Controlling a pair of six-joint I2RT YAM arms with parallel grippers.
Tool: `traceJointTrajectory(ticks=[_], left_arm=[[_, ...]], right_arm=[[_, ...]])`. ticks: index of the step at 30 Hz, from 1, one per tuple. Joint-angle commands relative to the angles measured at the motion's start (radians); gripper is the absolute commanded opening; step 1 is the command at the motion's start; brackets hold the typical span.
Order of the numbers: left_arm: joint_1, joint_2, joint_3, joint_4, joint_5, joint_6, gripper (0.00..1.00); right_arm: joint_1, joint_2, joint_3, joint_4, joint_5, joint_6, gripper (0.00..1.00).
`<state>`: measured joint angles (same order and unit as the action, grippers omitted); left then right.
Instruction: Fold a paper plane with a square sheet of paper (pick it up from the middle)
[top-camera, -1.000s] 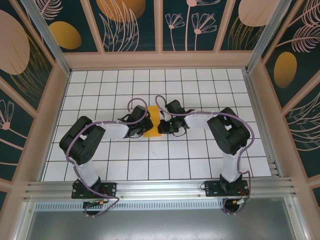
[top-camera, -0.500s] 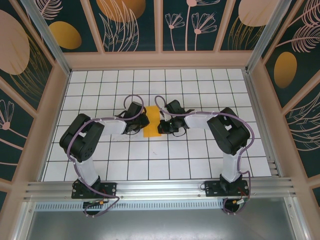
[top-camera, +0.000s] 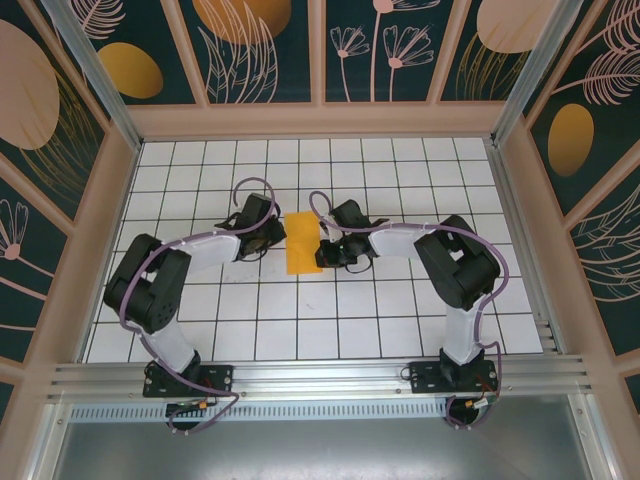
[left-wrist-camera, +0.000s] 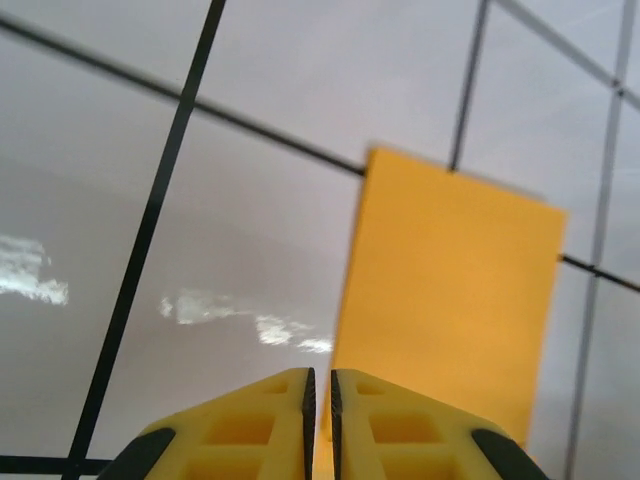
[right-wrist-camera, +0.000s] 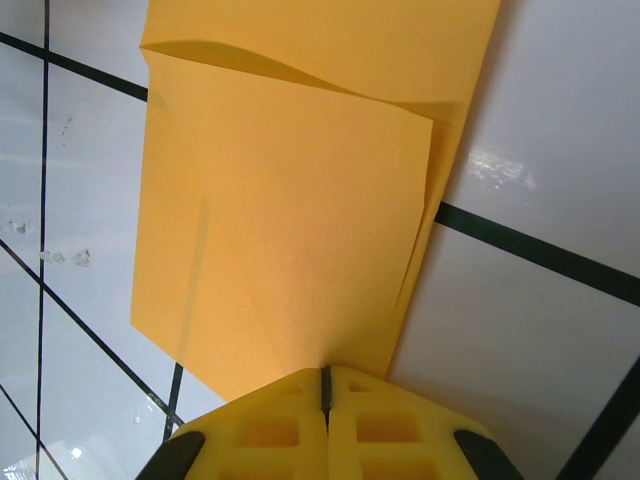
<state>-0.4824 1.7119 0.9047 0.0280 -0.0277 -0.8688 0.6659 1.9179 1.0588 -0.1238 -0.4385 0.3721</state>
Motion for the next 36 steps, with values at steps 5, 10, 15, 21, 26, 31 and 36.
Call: traceJointTrajectory(ticks=[5, 10, 15, 21, 26, 31, 36], left_arm=[[-0.005, -0.046, -0.018, 0.078, 0.209, 0.037, 0.15], [-0.029, 0.033, 0.008, 0.08, 0.26, 0.047, 0.13], [-0.047, 0.099, 0.03, 0.089, 0.273, 0.046, 0.11], [-0.048, 0.148, 0.034, 0.094, 0.224, 0.025, 0.08], [-0.048, 0.155, 0.012, 0.105, 0.196, 0.011, 0.05], [-0.048, 0.158, -0.022, 0.125, 0.195, -0.005, 0.05], [-0.048, 0.152, -0.048, 0.138, 0.196, -0.011, 0.04]], right_arm=[[-0.003, 0.053, -0.036, -0.124, 0.088, -0.012, 0.04], [-0.014, 0.044, -0.043, -0.108, 0.067, -0.001, 0.04], [-0.028, 0.024, -0.052, -0.073, 0.028, 0.014, 0.04], [-0.031, 0.0, -0.033, -0.047, -0.004, 0.018, 0.04], [-0.031, -0.05, -0.002, -0.023, -0.028, 0.021, 0.05], [-0.02, -0.07, 0.039, 0.002, -0.043, 0.055, 0.08], [-0.007, -0.011, 0.095, -0.002, -0.046, 0.076, 0.11]])
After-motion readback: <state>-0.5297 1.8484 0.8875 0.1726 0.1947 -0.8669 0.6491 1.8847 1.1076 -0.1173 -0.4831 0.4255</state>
